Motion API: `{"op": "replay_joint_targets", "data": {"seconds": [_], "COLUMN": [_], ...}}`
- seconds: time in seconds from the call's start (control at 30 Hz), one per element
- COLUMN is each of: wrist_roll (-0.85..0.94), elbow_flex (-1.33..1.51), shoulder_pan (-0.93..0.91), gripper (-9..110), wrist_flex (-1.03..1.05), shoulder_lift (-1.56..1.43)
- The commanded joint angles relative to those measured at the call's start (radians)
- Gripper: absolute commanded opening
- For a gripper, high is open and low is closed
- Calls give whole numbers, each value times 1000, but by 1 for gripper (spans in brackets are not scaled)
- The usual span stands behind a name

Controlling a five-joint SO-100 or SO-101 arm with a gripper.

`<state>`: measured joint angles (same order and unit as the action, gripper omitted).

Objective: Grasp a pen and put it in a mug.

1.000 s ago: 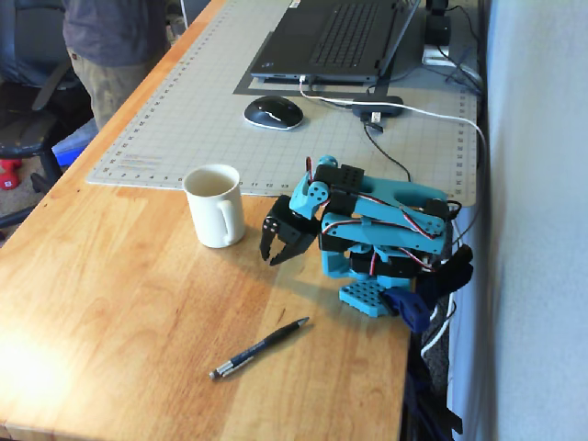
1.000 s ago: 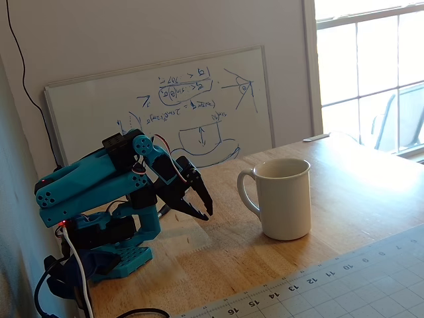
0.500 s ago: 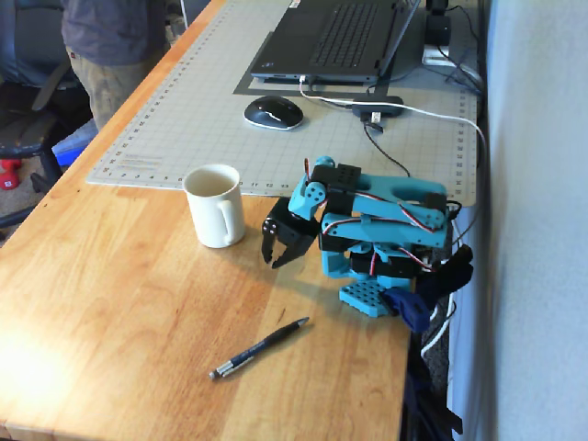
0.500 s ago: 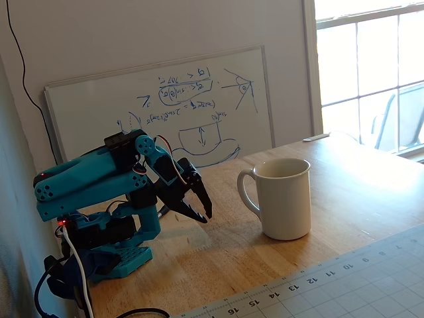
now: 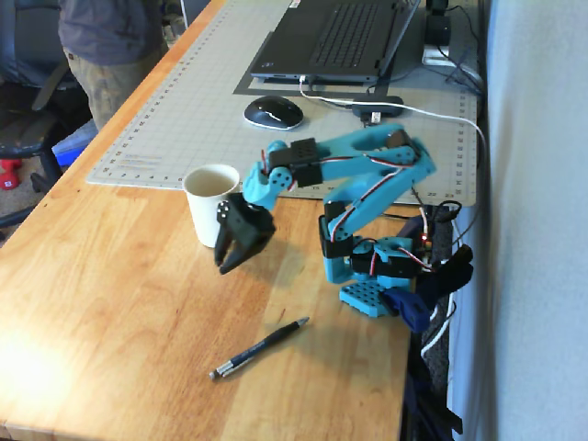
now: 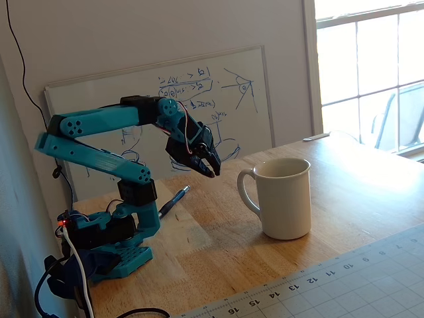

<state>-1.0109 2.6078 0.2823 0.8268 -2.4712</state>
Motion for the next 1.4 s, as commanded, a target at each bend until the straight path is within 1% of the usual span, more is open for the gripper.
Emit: {"op": "replay_joint_targets", "data": {"seconds": [0.0,0.07,0.17,0.3,0.4,0.53,0.83,0.97,1.23,1.37], "wrist_roll": [-295,-382,-466,-529,-540,-540,-541,-541,-541,-541], "elbow_flex": [-184,-206,-207,-206,-207,-215,-222,-229,-239,-239], "shoulder_pan": [120,175,233,282,328,387,477,482,488,538], "gripper": [14,20,25,26,26,26,27,27,27,27], "wrist_flex": [-21,-21,-20,40,132,204,206,178,3,-71], "shoulder_lift": [94,127,163,209,235,249,310,350,494,554]}}
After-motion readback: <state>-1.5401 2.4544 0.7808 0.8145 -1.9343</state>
